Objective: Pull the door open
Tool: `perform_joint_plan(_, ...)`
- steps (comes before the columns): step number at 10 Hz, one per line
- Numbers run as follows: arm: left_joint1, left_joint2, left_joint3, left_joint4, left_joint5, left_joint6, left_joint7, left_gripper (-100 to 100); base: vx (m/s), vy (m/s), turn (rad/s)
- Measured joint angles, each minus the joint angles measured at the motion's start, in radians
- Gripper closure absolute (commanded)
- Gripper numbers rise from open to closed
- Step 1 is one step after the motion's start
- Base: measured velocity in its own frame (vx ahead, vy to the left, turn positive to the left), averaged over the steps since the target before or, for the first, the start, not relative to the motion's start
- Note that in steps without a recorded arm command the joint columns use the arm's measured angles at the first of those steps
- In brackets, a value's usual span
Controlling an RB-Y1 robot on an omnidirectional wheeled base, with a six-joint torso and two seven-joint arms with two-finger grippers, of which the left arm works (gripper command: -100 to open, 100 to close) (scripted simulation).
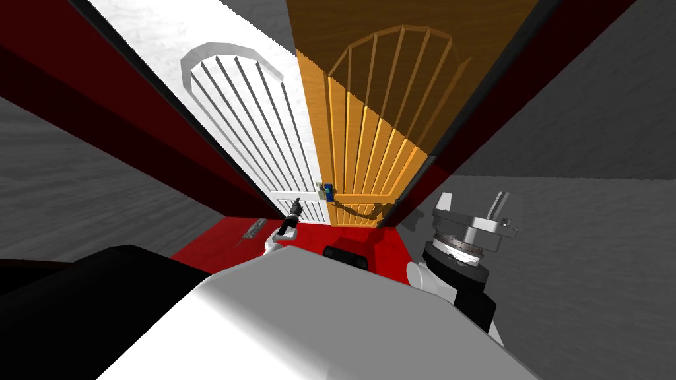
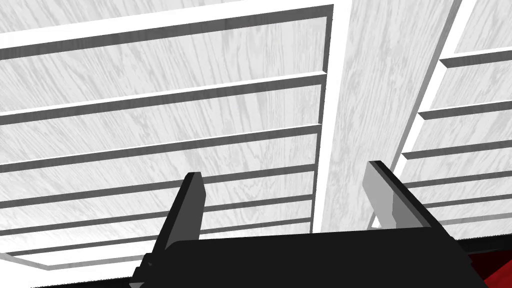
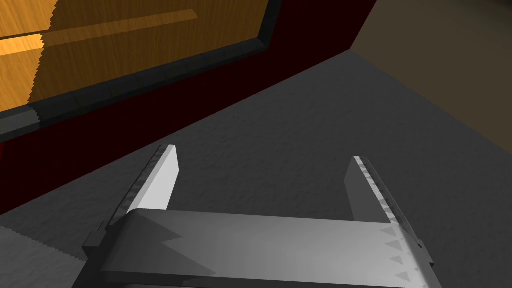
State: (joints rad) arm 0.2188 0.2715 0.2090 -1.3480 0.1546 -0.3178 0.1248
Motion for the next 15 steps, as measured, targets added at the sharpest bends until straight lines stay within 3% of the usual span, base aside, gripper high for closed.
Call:
perform_joint_plan(3,0.012,0.022,0.049,0.016,0.006,0.012,-0.004,-100,0.135,0.057,0.053)
perform_joint_plan(5,-0.001,0.02,0.056,0.03,0.005,0.011,-0.008,-100,0.185,0.058,-0.063)
perform_joint_plan(7,-0.022,0.011,0.04,0.034,0.003,0.006,-0.009,-100,0.22,-0.031,-0.155)
perform_joint_plan(9,-0.044,-0.014,0.007,0.009,-0.003,0.011,-0.012,-100,0.237,-0.144,-0.195)
perform_joint_plan(10,-0.064,-0.028,-0.008,0.024,-0.007,0.0,-0.015,-100,0.087,-0.069,-0.008)
perform_joint_plan(11,-0.067,-0.03,-0.01,0.026,-0.008,-0.004,-0.016,100,-0.004,0.007,0.016)
perform_joint_plan(15,-0.067,-0.03,-0.013,0.022,-0.008,-0.001,-0.015,100,-0.022,0.012,-0.014)
